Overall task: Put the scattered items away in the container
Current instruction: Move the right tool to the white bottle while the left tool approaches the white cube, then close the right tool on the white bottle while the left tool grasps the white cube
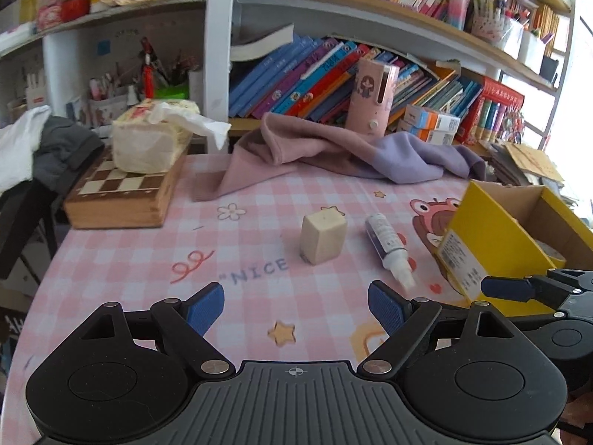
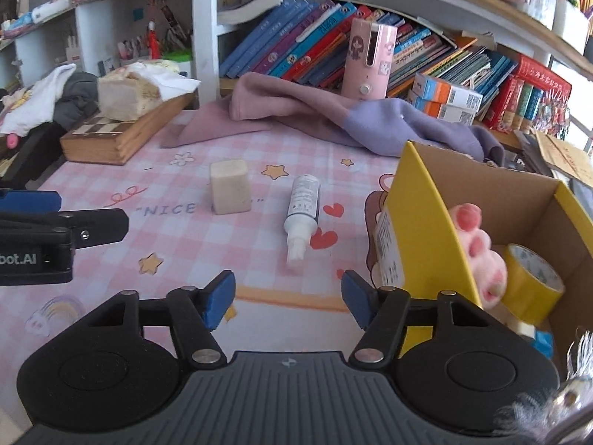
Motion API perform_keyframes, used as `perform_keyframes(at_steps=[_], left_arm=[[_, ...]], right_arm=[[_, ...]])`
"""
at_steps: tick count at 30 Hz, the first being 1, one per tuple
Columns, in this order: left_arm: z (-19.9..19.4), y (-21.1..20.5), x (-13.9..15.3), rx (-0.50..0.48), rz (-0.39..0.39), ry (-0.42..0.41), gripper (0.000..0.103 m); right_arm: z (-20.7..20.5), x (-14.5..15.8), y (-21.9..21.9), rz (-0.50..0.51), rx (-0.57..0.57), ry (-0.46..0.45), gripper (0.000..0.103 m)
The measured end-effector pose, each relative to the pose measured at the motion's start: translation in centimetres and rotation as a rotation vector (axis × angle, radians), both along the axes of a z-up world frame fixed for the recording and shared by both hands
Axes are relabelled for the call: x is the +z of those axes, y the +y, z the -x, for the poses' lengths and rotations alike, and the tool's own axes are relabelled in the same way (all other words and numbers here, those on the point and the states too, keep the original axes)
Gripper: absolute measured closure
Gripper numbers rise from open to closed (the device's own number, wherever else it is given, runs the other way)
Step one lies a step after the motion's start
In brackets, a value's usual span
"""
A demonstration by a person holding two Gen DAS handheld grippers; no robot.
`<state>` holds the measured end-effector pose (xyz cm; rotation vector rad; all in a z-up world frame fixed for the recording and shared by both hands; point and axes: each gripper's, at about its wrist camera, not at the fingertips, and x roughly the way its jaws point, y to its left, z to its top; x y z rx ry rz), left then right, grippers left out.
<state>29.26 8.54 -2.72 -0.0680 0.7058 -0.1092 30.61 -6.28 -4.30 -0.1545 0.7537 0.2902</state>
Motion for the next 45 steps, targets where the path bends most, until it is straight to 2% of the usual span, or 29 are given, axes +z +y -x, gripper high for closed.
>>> perform_keyframes(at_steps=[8, 16, 19, 22, 23, 24, 29, 35, 36, 37, 38, 42, 45], left_arm=[[-7.0, -1.2, -2.8, -0.061, -0.021, 0.049, 0.018], [-11.7, -2.6, -4.8, -0.107, -0.003, 0.067, 0.019], [-13.0, -3.2, -5.5, -0.112, -0.012, 0.075, 0.025], [-14.0, -3.3, -6.2, -0.105, -0.008, 0.09, 0.043], [-14.2, -3.3, -6.4, -0.105, 0.001, 0.098, 0.053], [-14.3, -3.1, -6.6, -0.11, 0.018, 0.101, 0.057], [-14.2, -2.4, -6.4, -0.111, 0.038, 0.097, 0.068], [-13.3, -0.6, -5.8, -0.068, 0.036, 0.101, 0.072], [-13.0, -0.3, -5.7, -0.061, 0.036, 0.103, 0.073], [-12.8, 0.0, -5.6, -0.055, 0.038, 0.104, 0.073], [-12.5, 0.2, -5.6, -0.05, 0.04, 0.104, 0.074], [-11.2, 0.6, -5.1, -0.041, 0.045, 0.101, 0.075], [-10.0, 0.8, -4.3, -0.029, 0.057, 0.088, 0.076]], right_arm=[[-5.7, -2.1, 1.1, -0.017, -0.065, 0.081, 0.044], [-9.0, -3.9, 2.2, 0.0, -0.091, 0.112, 0.046], [-9.9, -4.4, 2.4, 0.006, -0.103, 0.117, 0.046], [-10.8, -4.8, 2.6, 0.01, -0.115, 0.118, 0.046], [-11.0, -4.9, 2.6, 0.01, -0.119, 0.119, 0.046], [-11.3, -5.0, 2.6, 0.009, -0.123, 0.12, 0.046], [-12.5, -5.4, 2.5, 0.01, -0.134, 0.118, 0.048], [-13.4, -5.5, 2.3, -0.017, -0.128, 0.116, 0.055], [-13.4, -5.5, 2.2, -0.021, -0.127, 0.116, 0.06], [-13.5, -5.5, 2.2, -0.023, -0.12, 0.114, 0.07], [-13.4, -5.4, 2.3, -0.025, -0.111, 0.113, 0.072], [-13.2, -5.1, 2.3, -0.04, -0.1, 0.128, 0.072], [-12.0, -4.2, 2.3, -0.049, -0.074, 0.098, 0.072]])
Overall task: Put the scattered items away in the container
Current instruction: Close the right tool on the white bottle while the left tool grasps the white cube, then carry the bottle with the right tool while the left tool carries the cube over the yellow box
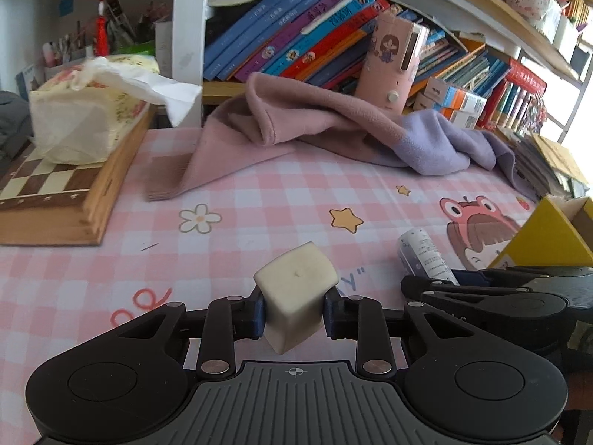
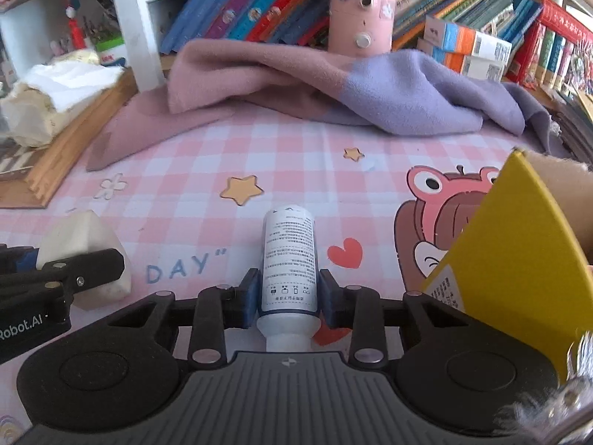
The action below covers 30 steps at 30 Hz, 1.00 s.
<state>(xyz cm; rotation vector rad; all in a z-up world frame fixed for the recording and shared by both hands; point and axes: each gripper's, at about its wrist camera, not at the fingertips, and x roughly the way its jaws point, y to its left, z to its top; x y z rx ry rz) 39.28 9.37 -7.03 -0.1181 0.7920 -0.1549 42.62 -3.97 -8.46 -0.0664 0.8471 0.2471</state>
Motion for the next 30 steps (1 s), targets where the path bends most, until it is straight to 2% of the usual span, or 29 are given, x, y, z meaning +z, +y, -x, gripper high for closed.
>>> perform_keyframes(at_steps=[7, 30], left_arm=[[3.3, 0.3, 2.2, 0.021, 0.016, -0.033, 0.077], [15.8, 0.8, 7.6, 0.049, 0.084, -0.101, 0.08]], right_arm=[[3.3, 2.7, -0.5, -0.032, 0.064, -0.055, 0.072], [15.8, 7.8, -3.4, -0.083, 0.168, -0.085, 0.072]])
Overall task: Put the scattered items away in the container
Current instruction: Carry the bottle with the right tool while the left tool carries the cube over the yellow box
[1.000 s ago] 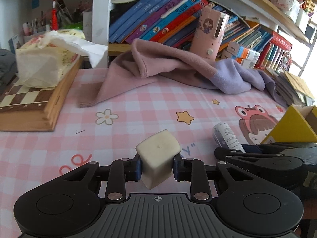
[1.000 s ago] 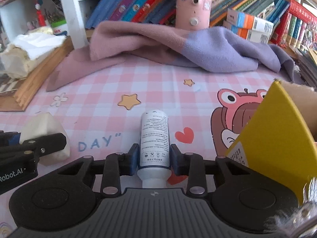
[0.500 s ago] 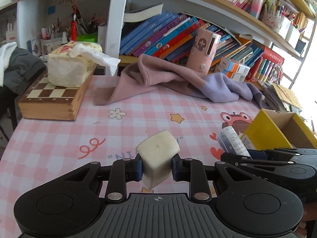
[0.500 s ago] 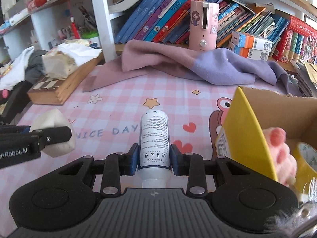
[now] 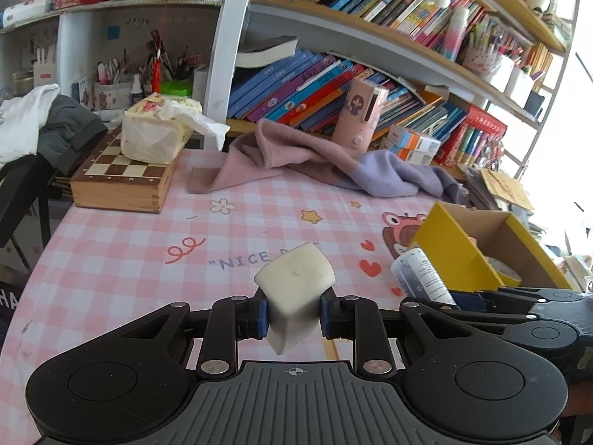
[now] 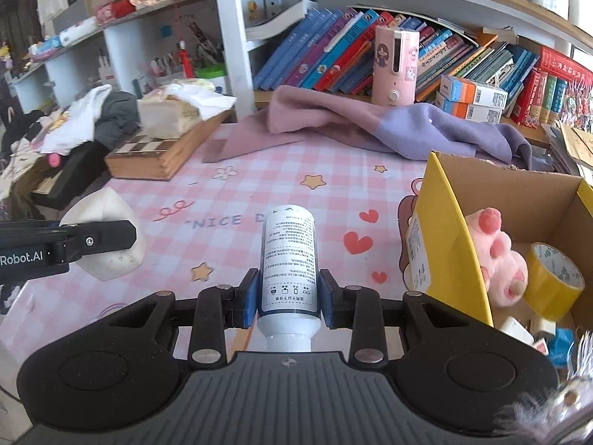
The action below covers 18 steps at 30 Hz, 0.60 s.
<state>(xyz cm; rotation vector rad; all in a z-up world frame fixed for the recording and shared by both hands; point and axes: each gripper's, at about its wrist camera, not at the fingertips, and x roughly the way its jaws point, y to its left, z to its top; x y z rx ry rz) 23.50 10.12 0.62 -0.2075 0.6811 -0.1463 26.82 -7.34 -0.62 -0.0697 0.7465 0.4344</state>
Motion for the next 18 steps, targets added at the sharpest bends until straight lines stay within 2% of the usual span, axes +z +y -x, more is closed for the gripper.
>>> perform_keyframes(at_steps=[18], left_arm=[[10.7, 1.0, 2.6, -0.02, 0.043, -0.048, 0.08]], right_arm=[[11.6, 2.8, -1.2, -0.009, -0.007, -0.039, 0.072]])
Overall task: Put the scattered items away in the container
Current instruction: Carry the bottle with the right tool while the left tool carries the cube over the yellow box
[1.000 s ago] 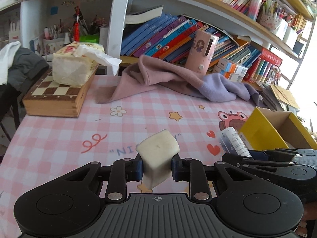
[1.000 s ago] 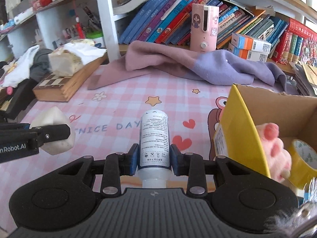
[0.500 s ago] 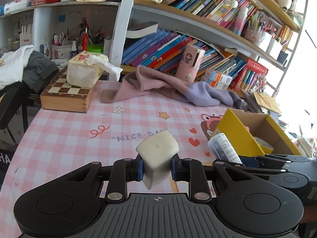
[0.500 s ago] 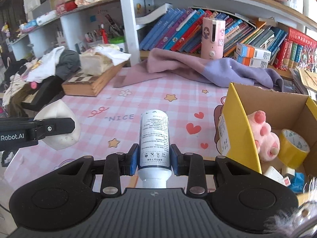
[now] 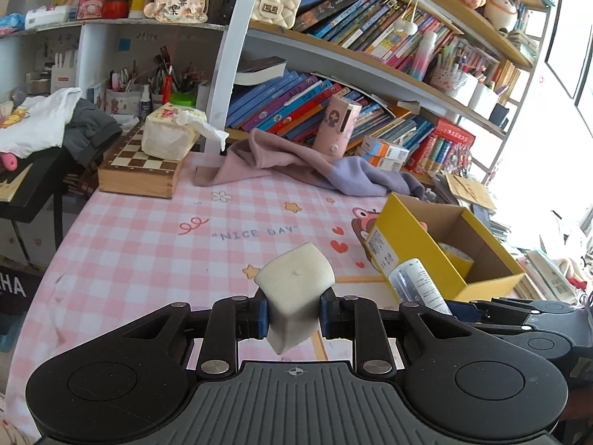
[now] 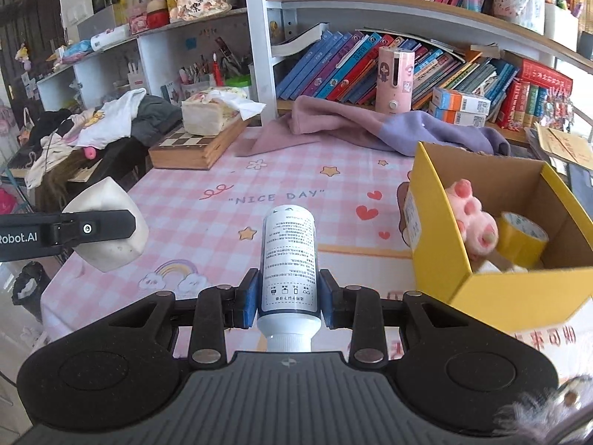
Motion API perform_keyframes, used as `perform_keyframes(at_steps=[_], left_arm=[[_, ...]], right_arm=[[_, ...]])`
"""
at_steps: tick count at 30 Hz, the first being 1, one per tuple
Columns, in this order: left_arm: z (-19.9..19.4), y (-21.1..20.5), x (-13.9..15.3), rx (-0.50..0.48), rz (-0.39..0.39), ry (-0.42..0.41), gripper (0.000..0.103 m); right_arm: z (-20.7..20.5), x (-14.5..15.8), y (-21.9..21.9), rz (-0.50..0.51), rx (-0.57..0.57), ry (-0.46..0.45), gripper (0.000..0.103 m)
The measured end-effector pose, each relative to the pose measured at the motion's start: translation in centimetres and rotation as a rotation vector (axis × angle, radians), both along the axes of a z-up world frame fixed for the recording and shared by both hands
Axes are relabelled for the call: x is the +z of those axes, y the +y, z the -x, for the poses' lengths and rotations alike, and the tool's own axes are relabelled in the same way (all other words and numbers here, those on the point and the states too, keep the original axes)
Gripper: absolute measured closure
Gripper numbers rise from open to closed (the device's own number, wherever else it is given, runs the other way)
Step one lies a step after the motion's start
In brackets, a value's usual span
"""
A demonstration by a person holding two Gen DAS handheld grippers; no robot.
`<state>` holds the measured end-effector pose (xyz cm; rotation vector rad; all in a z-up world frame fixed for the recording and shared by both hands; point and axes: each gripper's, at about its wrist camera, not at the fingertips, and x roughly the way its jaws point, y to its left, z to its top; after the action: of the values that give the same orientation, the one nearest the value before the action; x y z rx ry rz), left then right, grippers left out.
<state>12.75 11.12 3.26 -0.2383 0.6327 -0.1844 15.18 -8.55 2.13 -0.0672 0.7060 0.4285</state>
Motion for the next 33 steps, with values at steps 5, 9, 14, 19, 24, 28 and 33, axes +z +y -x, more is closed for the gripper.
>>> perform_keyframes(at_steps=[5, 9, 14, 19, 24, 28, 33], left_arm=[[3.0, -0.3, 0.1, -0.022, 0.013, -0.003, 0.08], [4.9, -0.9, 0.0, -0.051, 0.027, -0.001, 0.08], [6.7, -1.9, -0.4, -0.09, 0.042, 0.006, 0.08], [7.8, -3.1, -0.5, -0.127, 0.055, 0.006, 0.08], [8.3, -4.2, -0.5, -0.154, 0.071, -0.003, 0.08], [8.4, -5.3, -0.5, -0.183, 0.071, -0.001, 0.08], [8.1, -6.8, -0.8, -0.226, 0.067, 0.008, 0.08]], right_arm=[[3.4, 0.2, -0.9, -0.001, -0.036, -0.003, 0.072], [5.7, 0.4, -1.9, 0.001, -0.066, -0.013, 0.072], [8.3, 0.5, -3.2, 0.005, -0.103, -0.011, 0.072], [10.0, 0.9, -4.3, 0.011, -0.131, -0.019, 0.072], [11.4, 0.8, -5.8, 0.015, -0.165, -0.014, 0.072], [12.2, 0.6, -7.1, 0.007, -0.2, -0.006, 0.072], [12.6, 0.2, -8.6, -0.001, -0.239, 0.013, 0.072]])
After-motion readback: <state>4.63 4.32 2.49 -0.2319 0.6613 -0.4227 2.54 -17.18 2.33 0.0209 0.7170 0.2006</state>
